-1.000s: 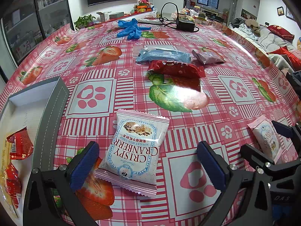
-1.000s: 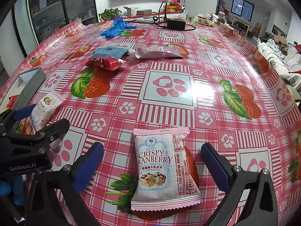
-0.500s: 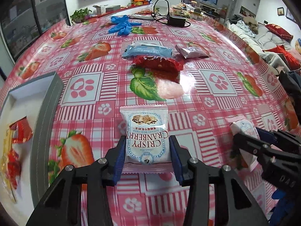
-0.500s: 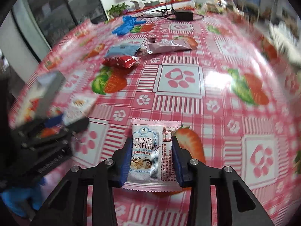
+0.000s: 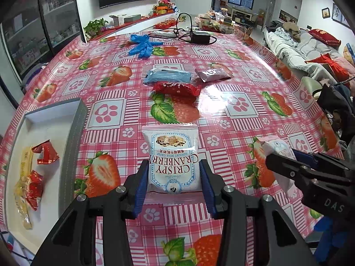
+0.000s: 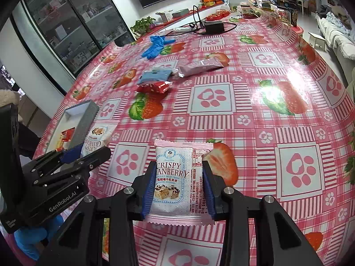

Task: Organize snacks
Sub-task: 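Carry the cranberry pack with left tool while right tool carries its pack to tray, then open left tool over the tray while right tool releases its cranberry pack there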

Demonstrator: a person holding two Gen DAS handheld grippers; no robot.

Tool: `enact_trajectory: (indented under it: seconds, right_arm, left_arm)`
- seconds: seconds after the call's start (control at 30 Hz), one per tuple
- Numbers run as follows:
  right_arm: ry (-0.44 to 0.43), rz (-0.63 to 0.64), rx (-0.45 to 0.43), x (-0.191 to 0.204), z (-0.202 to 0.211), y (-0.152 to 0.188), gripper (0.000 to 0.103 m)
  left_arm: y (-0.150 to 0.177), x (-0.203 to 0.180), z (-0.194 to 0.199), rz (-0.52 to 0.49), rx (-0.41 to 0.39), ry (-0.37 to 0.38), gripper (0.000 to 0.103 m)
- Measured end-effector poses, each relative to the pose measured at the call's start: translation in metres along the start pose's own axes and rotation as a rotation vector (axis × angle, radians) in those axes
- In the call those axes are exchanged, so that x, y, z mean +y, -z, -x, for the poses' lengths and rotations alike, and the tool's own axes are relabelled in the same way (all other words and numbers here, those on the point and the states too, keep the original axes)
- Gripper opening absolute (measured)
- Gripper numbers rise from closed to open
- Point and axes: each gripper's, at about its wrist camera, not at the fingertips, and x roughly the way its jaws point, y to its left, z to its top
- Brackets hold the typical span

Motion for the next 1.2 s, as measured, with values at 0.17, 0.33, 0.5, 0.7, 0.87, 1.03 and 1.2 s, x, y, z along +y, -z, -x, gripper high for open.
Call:
enact_trajectory:
  seconds: [0.17,0.33,0.5,0.7,0.87,1.03,1.2]
  right_arm:
    - [-0.041,0.008,0.014,0.02,-0.003,-0.009,0.04]
    - [-0.08,0.07,0.029,0.059,-0.011,-0.017,0.04]
    - [-0.129,0.155,0.062,0.113,-0.029,-0.027,0.04]
    - [-0.199,0.274,0.12,0.19,-0.06,-0.028,0.04]
    - [-0.261,0.34,0.188,0.246,-0.092,-0.022,0.04]
    - [-0.274,0.368,0.241,0.274,-0.112,-0.016,0.043]
    - [-0.261,0.347,0.213,0.263,-0.104,-0.017,0.097]
  left_arm:
    - [0.003,0.024,0.019,0.039,-0.028,0.005,0.048]
    - [0.007,0.07,0.038,0.113,-0.061,-0.025,0.048]
    - [0.018,0.13,0.052,0.225,-0.088,-0.091,0.048]
    - [0.049,0.203,0.058,0.368,-0.073,-0.183,0.048]
    - [0.073,0.237,0.049,0.444,-0.026,-0.212,0.048]
    - [0.085,0.245,0.044,0.471,0.006,-0.234,0.059]
    - [0.088,0.242,0.05,0.473,-0.013,-0.247,0.079]
